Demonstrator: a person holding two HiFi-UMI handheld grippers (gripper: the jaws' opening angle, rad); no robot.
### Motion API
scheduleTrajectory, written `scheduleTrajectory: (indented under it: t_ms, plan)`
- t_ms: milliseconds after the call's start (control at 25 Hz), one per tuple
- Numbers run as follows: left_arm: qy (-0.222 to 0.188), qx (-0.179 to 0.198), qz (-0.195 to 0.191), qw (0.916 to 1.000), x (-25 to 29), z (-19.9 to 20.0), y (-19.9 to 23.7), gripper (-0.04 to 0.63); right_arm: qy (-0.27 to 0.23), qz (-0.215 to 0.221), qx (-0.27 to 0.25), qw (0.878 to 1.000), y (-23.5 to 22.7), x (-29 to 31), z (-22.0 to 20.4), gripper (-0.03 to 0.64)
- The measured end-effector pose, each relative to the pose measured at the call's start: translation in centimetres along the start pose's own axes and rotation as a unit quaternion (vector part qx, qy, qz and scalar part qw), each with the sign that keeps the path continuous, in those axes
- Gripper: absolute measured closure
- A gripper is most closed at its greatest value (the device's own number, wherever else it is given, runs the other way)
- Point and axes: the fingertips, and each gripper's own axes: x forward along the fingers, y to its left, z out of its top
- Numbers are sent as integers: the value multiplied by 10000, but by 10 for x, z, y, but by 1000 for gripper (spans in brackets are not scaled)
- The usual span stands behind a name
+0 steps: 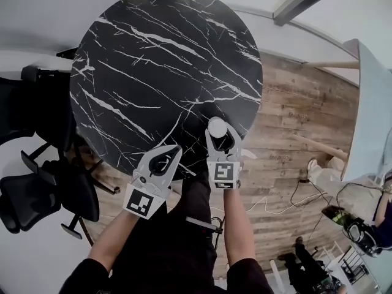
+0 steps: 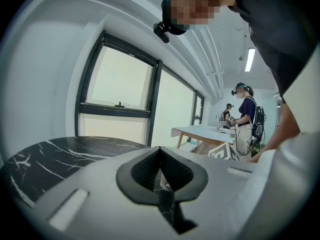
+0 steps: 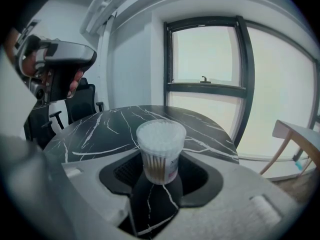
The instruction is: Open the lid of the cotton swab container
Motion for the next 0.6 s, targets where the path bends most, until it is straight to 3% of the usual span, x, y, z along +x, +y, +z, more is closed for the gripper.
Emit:
scheduleTrajectory:
  t_ms: [360, 520, 600]
  plan:
    - [-49, 144, -91, 9998, -15, 19, 6, 598, 27, 97, 218, 9997, 23, -18, 30, 399]
    - [28, -179, -39, 9998, -24, 24, 11, 597, 103, 174, 233, 9995, 38, -24, 45, 400]
    - [-8, -166, -96, 9998, -26, 31, 11, 598, 81, 226, 254, 9994, 46, -28, 55, 410]
